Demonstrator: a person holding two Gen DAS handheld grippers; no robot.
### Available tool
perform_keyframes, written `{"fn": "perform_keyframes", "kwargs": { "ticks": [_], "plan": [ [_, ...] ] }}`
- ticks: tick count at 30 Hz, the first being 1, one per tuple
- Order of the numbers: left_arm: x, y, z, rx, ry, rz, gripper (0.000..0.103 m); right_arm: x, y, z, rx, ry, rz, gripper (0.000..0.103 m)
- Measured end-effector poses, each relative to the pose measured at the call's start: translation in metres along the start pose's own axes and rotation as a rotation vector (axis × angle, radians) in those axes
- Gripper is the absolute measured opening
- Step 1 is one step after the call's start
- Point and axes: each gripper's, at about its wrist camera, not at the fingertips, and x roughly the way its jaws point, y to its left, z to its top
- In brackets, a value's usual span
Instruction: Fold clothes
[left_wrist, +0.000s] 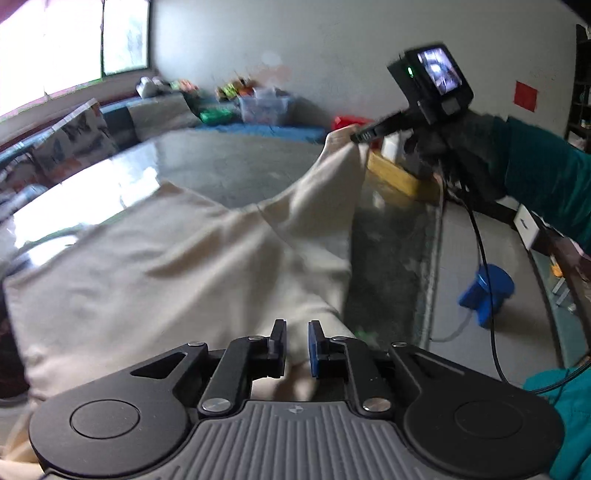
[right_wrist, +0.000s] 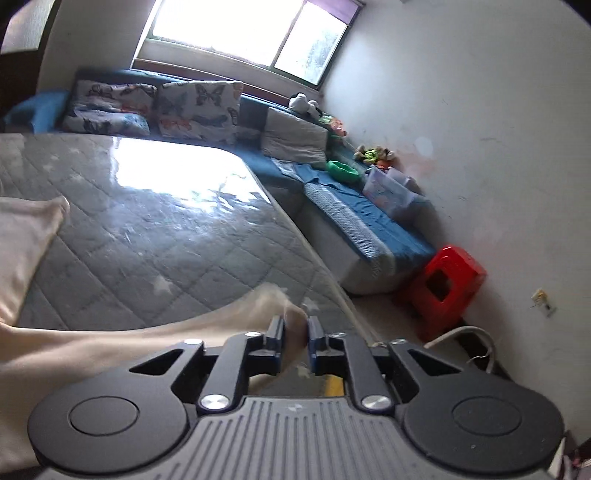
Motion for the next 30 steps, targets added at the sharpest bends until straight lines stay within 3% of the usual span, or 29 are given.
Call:
{"fn": "perform_keyframes", "kwargs": {
  "ticks": [3, 7, 10, 18, 21, 27, 30],
  "plan": [
    [-0.002, -0.002, -0.003, 0.021, 0.015, -0.015, 0.016, -0.008, 0.004, 0.005, -0.002, -0.027, 0.023, 0.016],
    [-0.017, 0.014, -0.001, -0.023, -0.022, 0.055, 0.019, -0.011, 0.019, 0.027, 0.015, -0.044, 0.213, 0.016],
    [-0.028, 0.038, 0.005, -0.104, -0.039, 0.183, 0.033, -0.002, 0.040, 0.040, 0.031, -0.010, 0.405, 0.018],
    [-0.040, 0.131, 0.013, -0.342, 0.020, 0.536, 0.033, 0.023, 0.098, 0.069, -0.017, 0.067, 0.679, 0.019],
    [-0.037, 0.164, 0.012, -0.422, 0.055, 0.586, 0.034, 0.030, 0.113, 0.076, -0.024, 0.091, 0.709, 0.028],
    [-0.021, 0.195, 0.013, -0.471, 0.089, 0.615, 0.034, 0.063, 0.129, 0.090, 0.005, 0.135, 0.694, 0.029],
    [-0.008, 0.205, 0.010, -0.488, 0.106, 0.606, 0.027, 0.078, 0.133, 0.091, 0.016, 0.165, 0.694, 0.029]
  ]
}}
